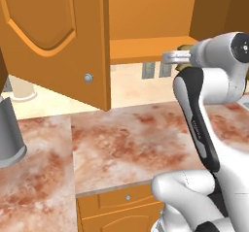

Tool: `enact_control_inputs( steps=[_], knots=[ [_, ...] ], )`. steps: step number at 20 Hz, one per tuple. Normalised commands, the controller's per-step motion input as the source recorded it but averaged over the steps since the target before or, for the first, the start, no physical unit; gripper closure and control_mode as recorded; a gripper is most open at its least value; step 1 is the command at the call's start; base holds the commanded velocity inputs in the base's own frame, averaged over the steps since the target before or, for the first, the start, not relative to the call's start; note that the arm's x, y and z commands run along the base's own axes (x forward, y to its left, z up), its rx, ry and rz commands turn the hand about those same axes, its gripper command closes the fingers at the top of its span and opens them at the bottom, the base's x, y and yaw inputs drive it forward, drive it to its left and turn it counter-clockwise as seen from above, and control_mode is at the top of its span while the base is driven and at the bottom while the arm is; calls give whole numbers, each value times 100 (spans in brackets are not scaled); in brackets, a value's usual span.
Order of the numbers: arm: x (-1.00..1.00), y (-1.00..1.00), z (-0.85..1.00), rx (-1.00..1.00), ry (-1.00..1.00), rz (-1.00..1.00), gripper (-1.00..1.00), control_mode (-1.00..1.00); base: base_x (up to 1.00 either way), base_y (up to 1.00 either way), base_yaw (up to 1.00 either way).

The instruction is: Pick up the sponge and bar soap from the sink, and place them back in the cabinet, and close the cabinet doors.

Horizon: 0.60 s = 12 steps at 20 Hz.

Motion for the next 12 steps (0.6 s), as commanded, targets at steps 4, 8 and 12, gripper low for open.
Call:
enact_control_inputs(
  steps=[4,8,12],
  knots=[
    [64,3,2,0,0,0,100,-100,0,0,0],
    [67,3,0,0,0,0,100,-100,0,0,0],
    [66,4,0,0,0,0,100,-100,0,0,0]
  ],
)
